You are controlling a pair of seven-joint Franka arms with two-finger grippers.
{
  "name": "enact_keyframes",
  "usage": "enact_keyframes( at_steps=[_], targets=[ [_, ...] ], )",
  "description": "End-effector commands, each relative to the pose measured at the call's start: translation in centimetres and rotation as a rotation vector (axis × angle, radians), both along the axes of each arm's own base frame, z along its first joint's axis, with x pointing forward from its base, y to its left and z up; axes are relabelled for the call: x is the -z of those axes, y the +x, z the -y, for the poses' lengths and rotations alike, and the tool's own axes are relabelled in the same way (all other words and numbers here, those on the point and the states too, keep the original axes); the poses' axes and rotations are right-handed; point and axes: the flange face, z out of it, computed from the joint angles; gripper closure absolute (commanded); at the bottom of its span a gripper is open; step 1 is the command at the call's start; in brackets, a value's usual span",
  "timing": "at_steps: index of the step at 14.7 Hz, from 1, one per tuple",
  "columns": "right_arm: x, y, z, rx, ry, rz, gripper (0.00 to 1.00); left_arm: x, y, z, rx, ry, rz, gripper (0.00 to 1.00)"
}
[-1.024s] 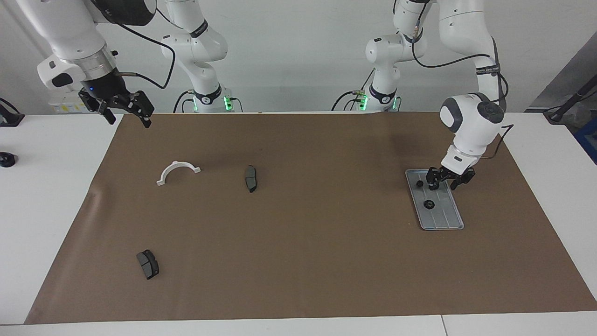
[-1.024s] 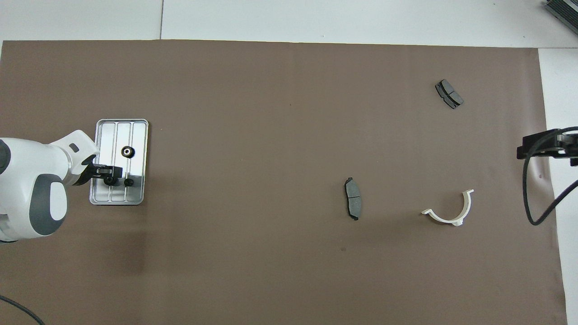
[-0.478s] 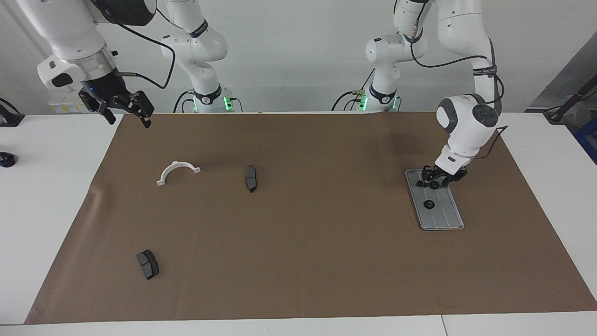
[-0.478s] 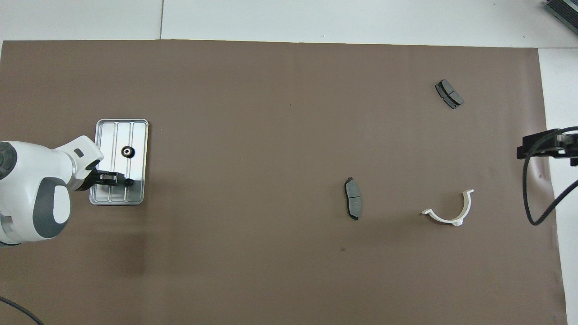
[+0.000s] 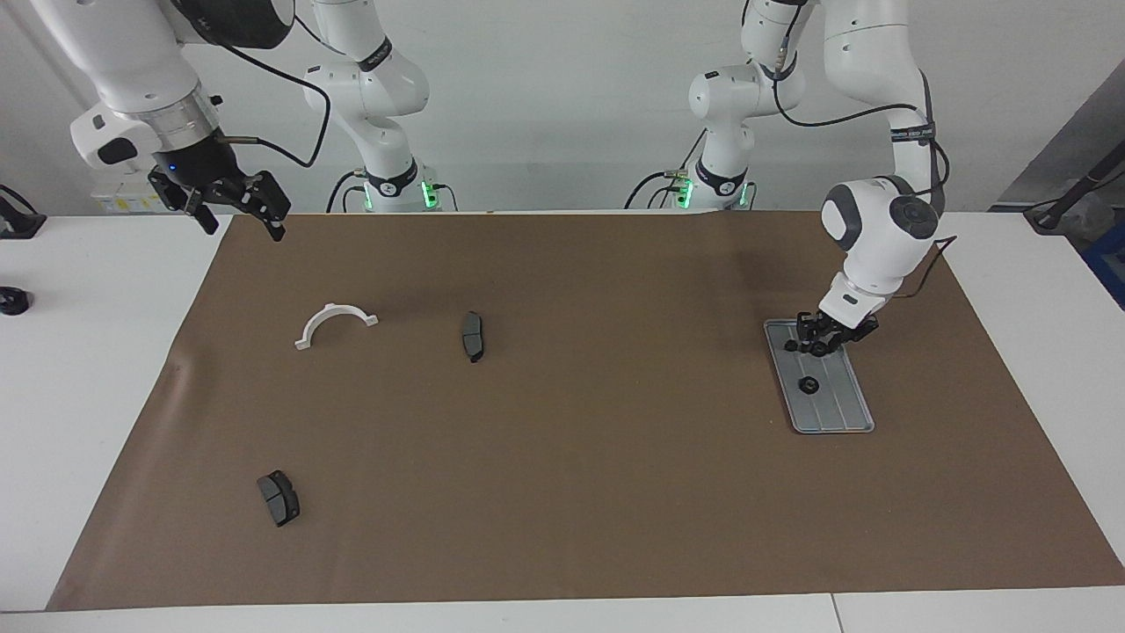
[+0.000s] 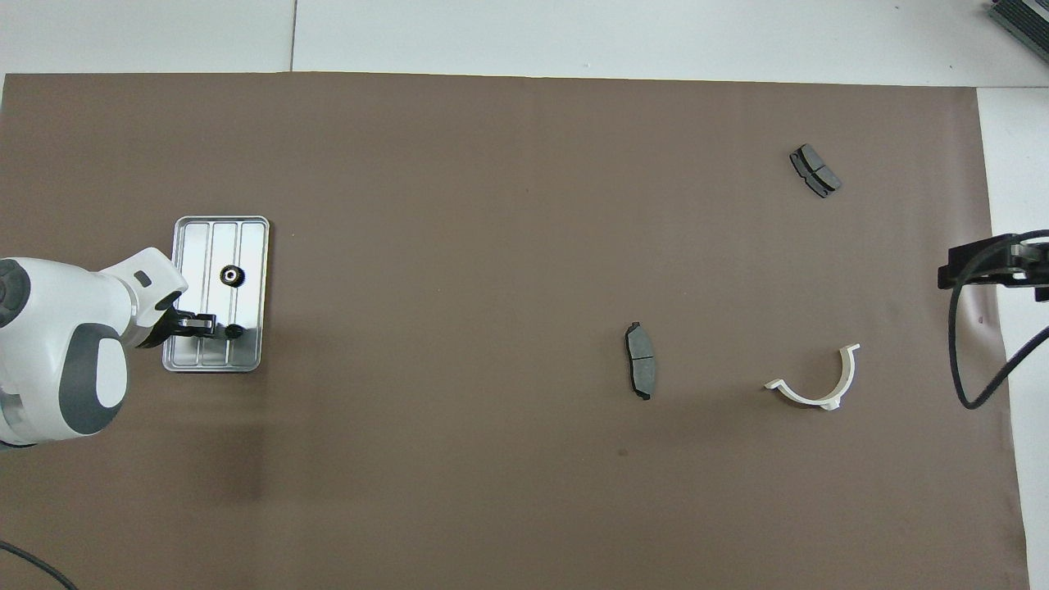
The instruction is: Place bearing gear from tray to pile
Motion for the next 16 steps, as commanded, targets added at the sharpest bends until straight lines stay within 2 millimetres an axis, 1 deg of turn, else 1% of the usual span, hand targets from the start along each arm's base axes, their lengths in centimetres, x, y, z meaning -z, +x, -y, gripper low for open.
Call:
enact_keyframes(
  at_steps=[1,2,3,4,6,7,8,9,10,11,12,14,16],
  targets=[
    [-0.3,-0.6,0.0,-0.013,0.007,-0.001,0.00,-0.5,-0.8,0.1,-0.004,0.000,0.005,0.84],
    [-0.3,-0.6,0.0,-0.012,0.007,-0.001,0.00,-0.5,-0.8,0.1,-0.004,0.000,0.004,0.91],
    [-0.3,-0.6,0.0,-0.012,0.007,-0.001,0.00,-0.6,-0.6,0.2,-0.002,0.000,0.008,0.93],
    [-0.3,-0.6,-0.1,-0.014,0.005,-0.001,0.00,-0.7,-0.5,0.1,-0.004,0.001,0.014,1.00],
    [-0.3,-0.6,0.0,-0.012,0.007,-0.001,0.00,-1.0,-0.2,0.0,-0.001,0.001,0.019,1.00],
    [-0.3,-0.6,0.0,-0.012,0.007,-0.001,0.00,-1.4,0.4,0.0,0.002,0.001,0.028,1.00],
    [-0.3,-0.6,0.0,-0.012,0.007,-0.001,0.00,-2.4,1.2,0.0,0.005,0.003,0.048,1.00],
    [-0.3,-0.6,-0.1,-0.014,0.007,-0.001,0.00,-3.2,2.1,0.5,0.013,0.003,0.069,1.00],
    [-0.3,-0.6,-0.1,-0.014,0.005,-0.001,0.00,-3.6,3.1,2.5,0.046,0.002,0.083,1.00],
    [-0.3,-0.6,0.0,-0.013,0.007,-0.001,0.00,-4.1,3.8,5.0,0.087,-0.001,0.100,1.00],
    [-0.3,-0.6,0.0,-0.012,0.007,-0.001,0.00,-4.6,4.2,7.1,0.117,-0.004,0.114,1.00],
    [-0.3,-0.6,0.0,-0.012,0.007,-0.001,0.00,-5.6,5.0,11.8,0.148,-0.014,0.130,1.00],
    [-0.3,-0.6,0.0,-0.013,0.005,-0.001,0.00,-6.3,5.2,15.0,0.198,-0.020,0.145,1.00]
  ],
)
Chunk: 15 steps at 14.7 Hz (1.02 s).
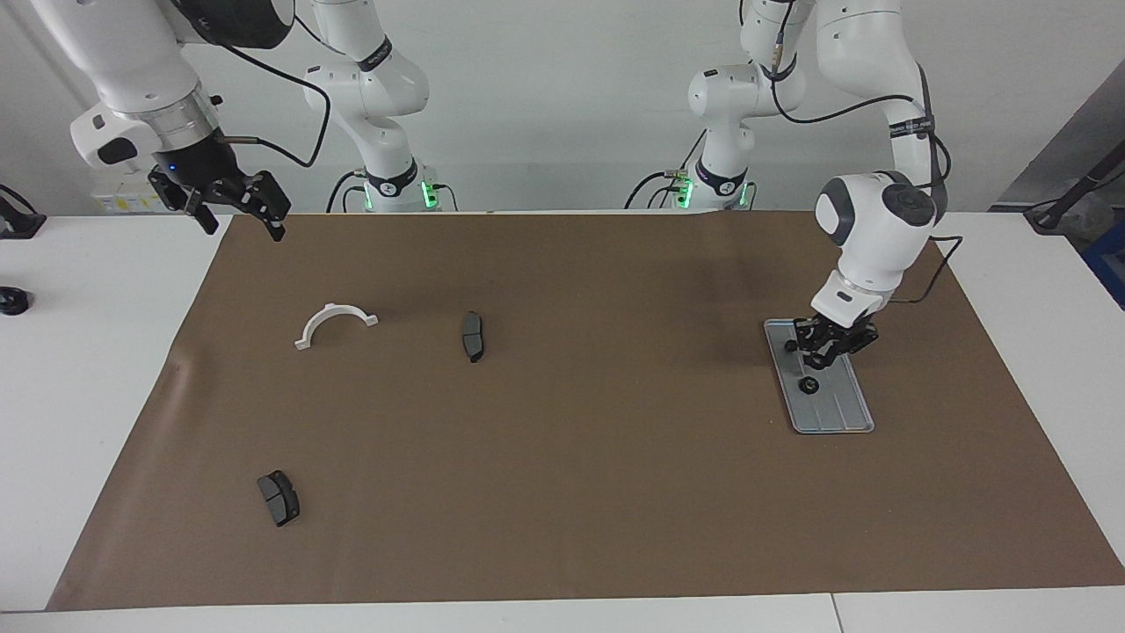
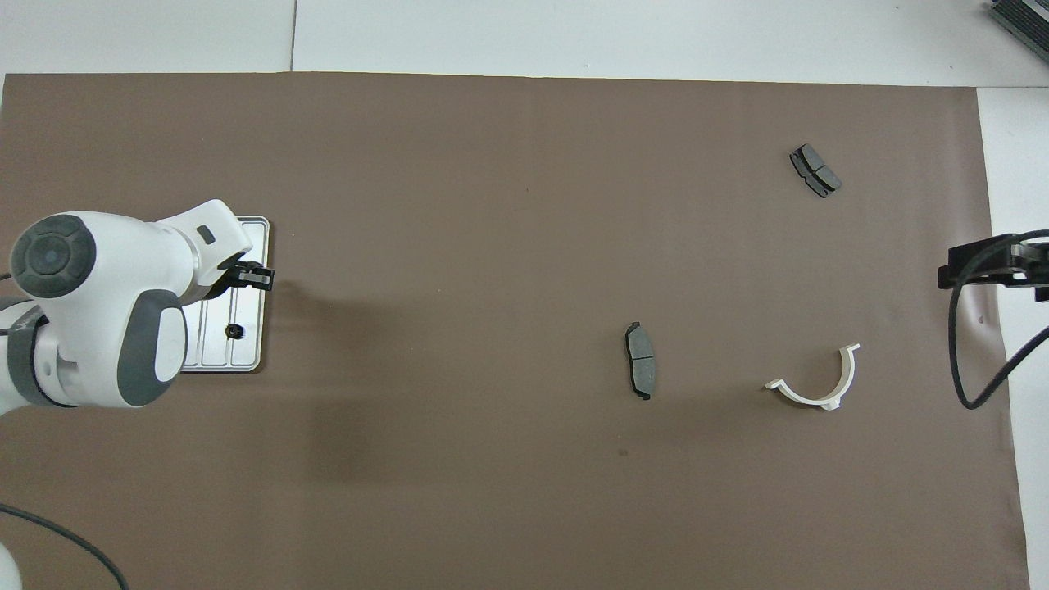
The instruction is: Place bearing gear from tray to pile
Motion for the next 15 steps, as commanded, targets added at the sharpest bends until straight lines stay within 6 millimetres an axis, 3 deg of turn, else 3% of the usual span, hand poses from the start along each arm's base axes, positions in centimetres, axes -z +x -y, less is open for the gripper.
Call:
enact_keyframes(
  at_steps=[1,4,7,9,13,15],
  targets=[
    [-0.2,-0.7,0.0,-0.014,0.007,-0.003,0.00,-1.0,0.9,4.3,0.060,-0.007,0.020,1.00],
    [-0.3,-0.1,0.1,-0.025,-0.001,0.040,0.00,-2.4,1.2,10.5,0.131,-0.041,0.051,1.00],
    [0.4,-0.2,0.8,-0.016,-0.001,0.031,0.00,-4.2,0.3,17.0,0.126,-0.113,0.082,1.00],
    [0.7,0.0,0.9,-0.028,-0.002,0.026,0.00,-4.2,0.2,21.4,0.138,-0.142,0.102,1.00],
    [1.2,0.8,0.9,-0.031,-0.015,0.048,0.00,-2.5,2.0,26.8,0.195,-0.177,0.159,1.00],
    [1.8,1.9,0.8,-0.036,-0.018,0.074,0.00,-0.6,1.9,29.5,0.220,-0.194,0.175,1.00]
  ],
)
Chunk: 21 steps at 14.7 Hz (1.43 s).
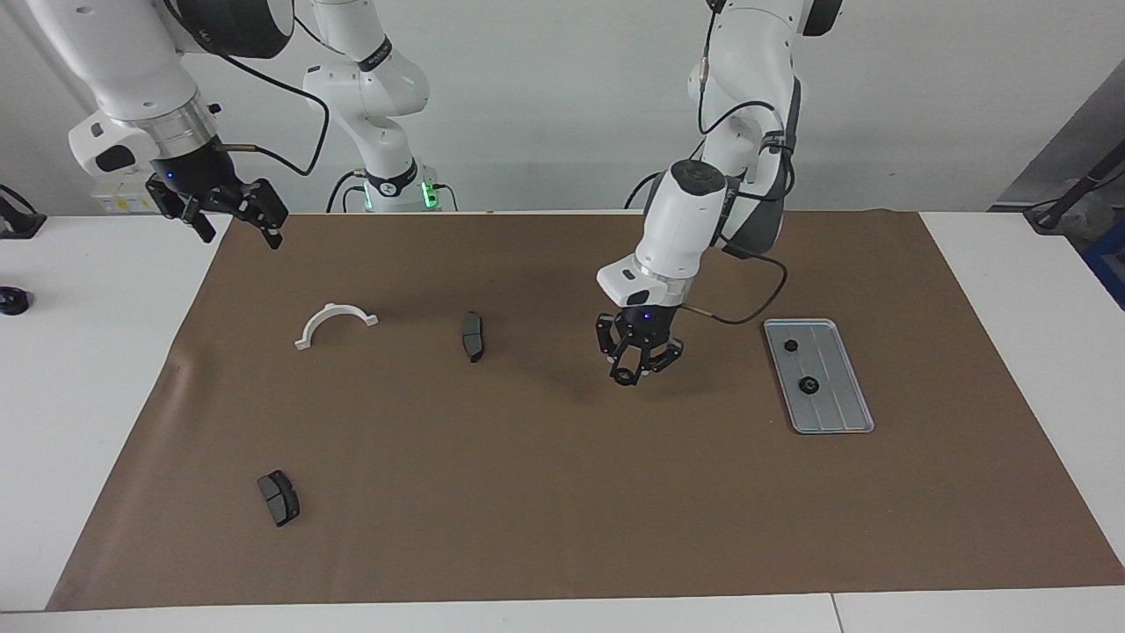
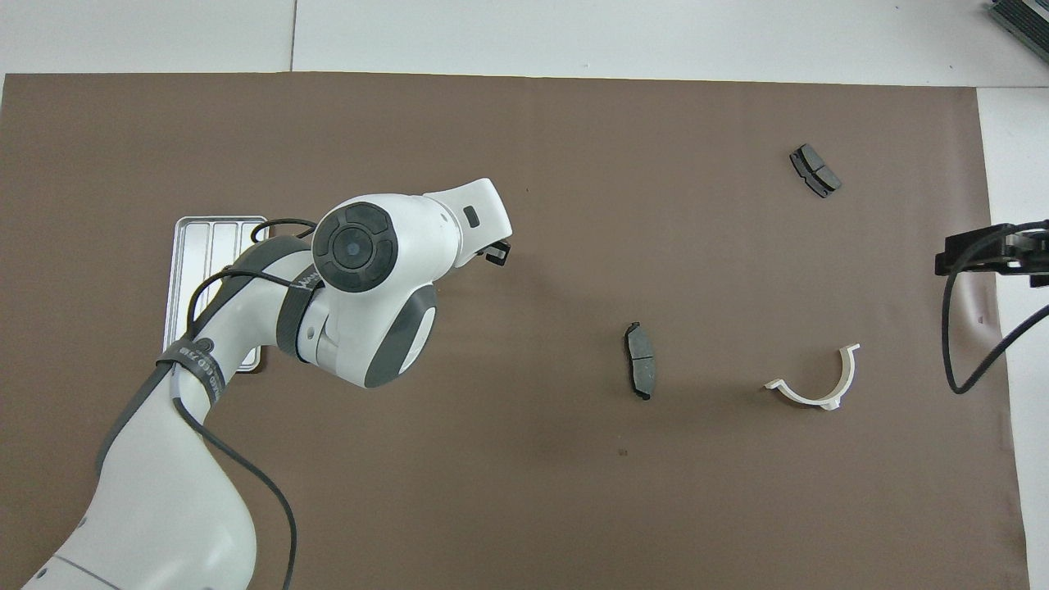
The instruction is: Place bearing gear from tray to pile
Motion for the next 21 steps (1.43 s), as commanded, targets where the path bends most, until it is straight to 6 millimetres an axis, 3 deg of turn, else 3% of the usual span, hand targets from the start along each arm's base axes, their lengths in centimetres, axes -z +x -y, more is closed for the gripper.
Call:
enact_keyframes(
  at_steps=[1,2,6,10,13,14,15,16,19,20,21],
  targets=[
    [1.0,1.1,0.0,-0.034,-0.010,0.035,0.00,2.7,0.9,3.8,0.016,-0.046,0.033,1.00],
    [2.0,1.9,-0.4,-0.037,-0.006,0.034,0.00,3.8,1.1,4.2,0.009,-0.063,0.041,1.00],
    [6.5,5.3,-0.9,-0.041,0.013,0.065,0.00,4.0,0.2,6.2,0.027,-0.108,0.104,1.00],
    [12.2,9.0,-5.4,-0.098,0.022,0.093,0.00,5.6,-1.3,7.5,0.049,-0.101,0.089,1.00],
    [15.1,10.5,-6.8,-0.112,0.016,0.112,0.00,7.1,-2.6,7.9,0.062,-0.096,0.081,1.00],
    [15.6,10.7,-7.7,-0.119,0.017,0.112,0.00,7.3,-2.7,7.9,0.061,-0.095,0.080,0.90],
    [16.1,10.7,-8.5,-0.112,0.019,0.110,0.00,7.5,-2.8,7.9,0.061,-0.089,0.070,0.56],
    [16.3,10.8,-8.9,-0.103,0.019,0.107,0.00,7.5,-2.8,7.8,0.044,-0.092,0.061,0.01],
    [17.7,11.1,-12.3,-0.081,0.027,0.122,0.00,6.8,-2.5,7.7,-0.019,-0.110,0.035,0.00],
    [18.3,11.4,-13.4,-0.062,0.031,0.134,0.00,6.3,-2.2,7.0,-0.027,-0.098,0.018,0.00],
    [18.7,11.4,-15.3,-0.060,0.036,0.141,0.00,4.4,-1.5,5.6,-0.042,-0.088,0.008,0.00]
  ],
)
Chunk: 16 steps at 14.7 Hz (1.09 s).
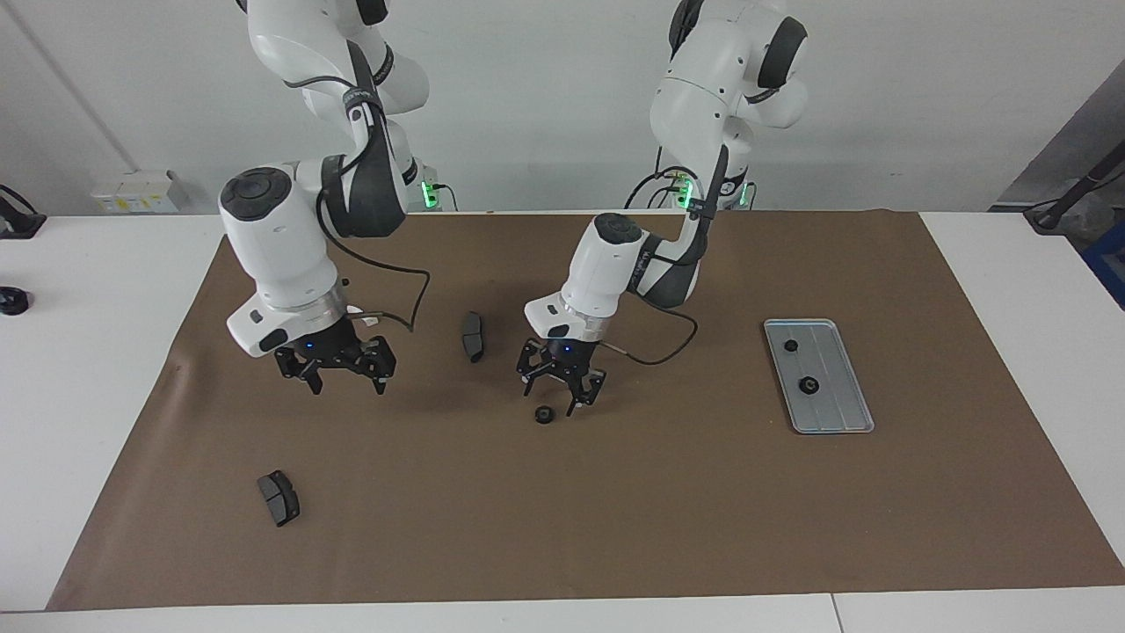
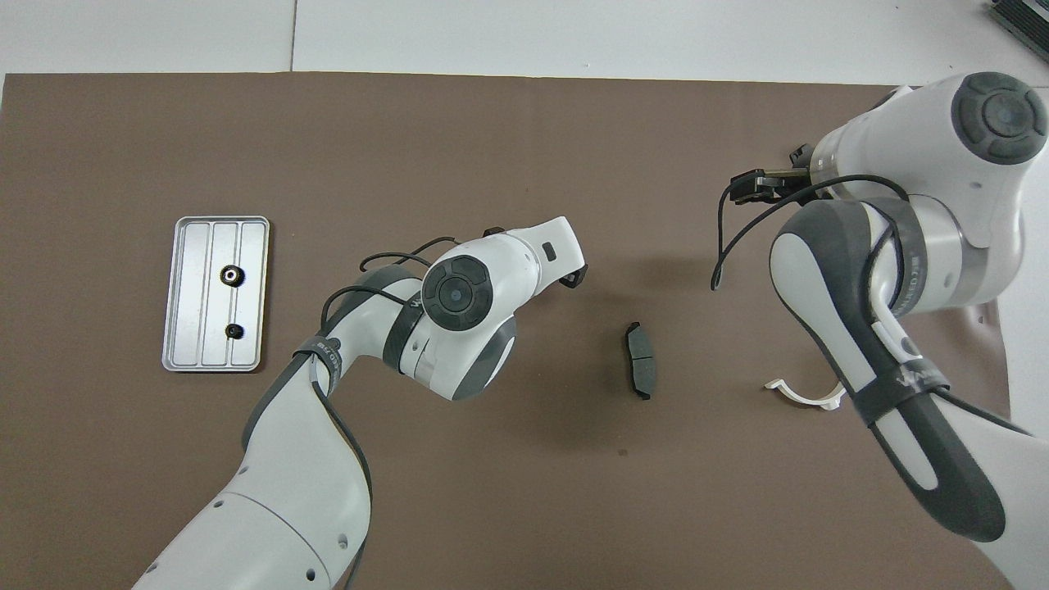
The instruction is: Place bearing gear from tray to pile
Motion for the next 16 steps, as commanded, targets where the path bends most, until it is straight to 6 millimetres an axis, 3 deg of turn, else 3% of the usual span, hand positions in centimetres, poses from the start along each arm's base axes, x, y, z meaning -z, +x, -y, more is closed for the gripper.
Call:
enact_keyframes(
  at_steps=[1,4,5,8,10,13,15,16],
  targets=[
    [1.6,0.2,-4.6,0.038,0.032,0.024,0.00,-4.1,1.1,-3.5,-0.048,0.029,-0.058,0.00],
    [3.4,-0.3,-11.0,0.029,0.051,0.044,0.00,-9.6,0.7,-7.5,-0.073,0.098,-0.166,0.00],
    [4.3,-0.7,-13.2,0.013,0.050,0.038,0.00,-11.0,1.1,-9.9,-0.100,0.115,-0.204,0.00],
    [8.6,-1.0,-19.0,-0.016,0.050,0.057,0.00,-14.8,0.7,-15.7,-0.157,0.166,-0.292,0.00],
    [11.6,-1.8,-22.8,-0.061,0.042,0.042,0.00,-16.3,1.3,-20.9,-0.225,0.177,-0.338,0.00],
    [14.1,-1.9,-25.3,-0.113,0.012,0.046,0.00,-16.6,3.1,-27.9,-0.286,0.178,-0.362,0.00],
    [14.1,-1.9,-25.7,-0.139,0.003,0.078,0.00,-15.9,3.7,-31.5,-0.337,0.175,-0.370,0.00],
    [14.4,-2.1,-25.4,-0.149,-0.006,0.080,0.06,-15.2,3.5,-32.6,-0.353,0.183,-0.375,0.00]
  ],
)
